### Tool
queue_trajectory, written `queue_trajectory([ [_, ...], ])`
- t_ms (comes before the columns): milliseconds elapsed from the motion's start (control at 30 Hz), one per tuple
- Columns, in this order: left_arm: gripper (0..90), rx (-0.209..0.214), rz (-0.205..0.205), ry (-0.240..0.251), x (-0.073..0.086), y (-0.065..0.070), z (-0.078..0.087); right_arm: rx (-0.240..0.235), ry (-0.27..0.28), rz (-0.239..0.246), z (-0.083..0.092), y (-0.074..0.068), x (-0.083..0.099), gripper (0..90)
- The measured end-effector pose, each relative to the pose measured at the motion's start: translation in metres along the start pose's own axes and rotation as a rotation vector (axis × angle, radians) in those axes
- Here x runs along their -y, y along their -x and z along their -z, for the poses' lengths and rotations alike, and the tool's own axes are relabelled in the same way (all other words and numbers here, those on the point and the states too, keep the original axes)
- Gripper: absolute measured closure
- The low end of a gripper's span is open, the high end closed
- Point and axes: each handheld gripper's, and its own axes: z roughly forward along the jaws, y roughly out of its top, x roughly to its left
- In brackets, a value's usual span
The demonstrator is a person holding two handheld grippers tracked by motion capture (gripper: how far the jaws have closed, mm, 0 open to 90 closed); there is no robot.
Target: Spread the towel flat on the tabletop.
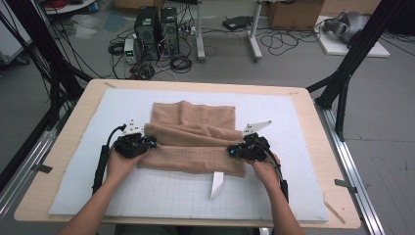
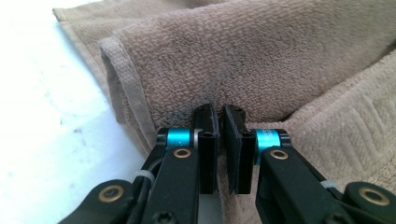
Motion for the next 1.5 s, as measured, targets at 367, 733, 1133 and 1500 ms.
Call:
queue_trajectory([
  [367,70.5,0.031,-0.072,0.037,-0.002,0.008,0.042,0.009,0.041,0.015,0.022,-0.012,-0.004,71.9],
  [733,63.5,0.157,-0.112,0.019,0.018,0.028,0.063,0.005,0.027,0.130,0.048,-0.047,0.006,67.4],
  [1133,73.2,0.177,-0.173,-0.122,0.032,0.036,0.031,-0.042,-0.083,0.099,0.000,-0.045,0.028,75.4],
  [1500,86.5,0.211,-0.158,-0.062,0.034,0.038,0.056,-0.089,-0.083,0.156,0.014,-0.059,0.027,89.6],
])
